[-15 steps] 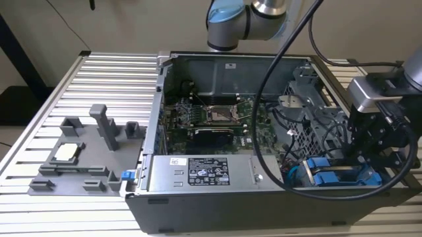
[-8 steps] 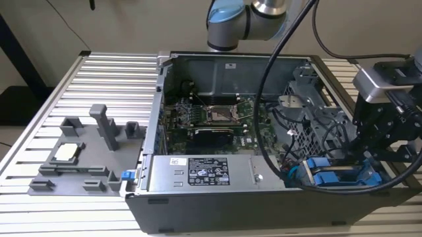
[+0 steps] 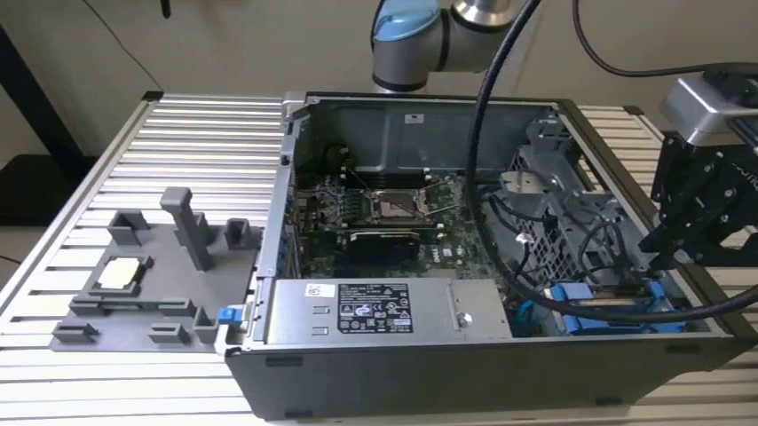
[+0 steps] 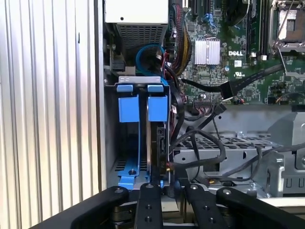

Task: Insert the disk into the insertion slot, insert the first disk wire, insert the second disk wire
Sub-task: 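Insert the first disk wire, then insert the second disk wire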

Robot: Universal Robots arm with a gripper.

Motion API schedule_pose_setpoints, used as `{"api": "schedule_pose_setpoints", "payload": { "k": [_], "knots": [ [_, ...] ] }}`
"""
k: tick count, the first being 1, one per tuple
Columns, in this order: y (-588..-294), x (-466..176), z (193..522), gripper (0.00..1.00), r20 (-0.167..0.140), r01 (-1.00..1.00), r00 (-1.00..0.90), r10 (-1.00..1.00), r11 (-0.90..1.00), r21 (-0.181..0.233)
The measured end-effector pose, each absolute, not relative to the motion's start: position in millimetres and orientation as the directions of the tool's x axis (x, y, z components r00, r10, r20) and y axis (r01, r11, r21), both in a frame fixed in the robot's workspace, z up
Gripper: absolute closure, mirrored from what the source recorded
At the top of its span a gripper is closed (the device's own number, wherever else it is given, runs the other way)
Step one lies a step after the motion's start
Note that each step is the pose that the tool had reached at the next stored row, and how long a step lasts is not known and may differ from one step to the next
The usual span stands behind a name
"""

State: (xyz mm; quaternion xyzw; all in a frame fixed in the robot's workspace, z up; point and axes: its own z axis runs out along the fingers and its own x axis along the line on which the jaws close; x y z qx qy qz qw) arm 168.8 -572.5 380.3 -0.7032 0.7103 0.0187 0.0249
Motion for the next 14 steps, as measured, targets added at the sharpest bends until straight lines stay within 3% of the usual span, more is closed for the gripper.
{"api": "schedule_pose_setpoints", "payload": {
  "k": [7,14],
  "knots": [
    [-572,169,381,0.73,-0.059,-1.000,-0.010,-0.998,0.010,-0.008],
    [-545,169,381,0.73,-0.059,-1.000,-0.010,-0.998,0.010,-0.008]
  ]
}}
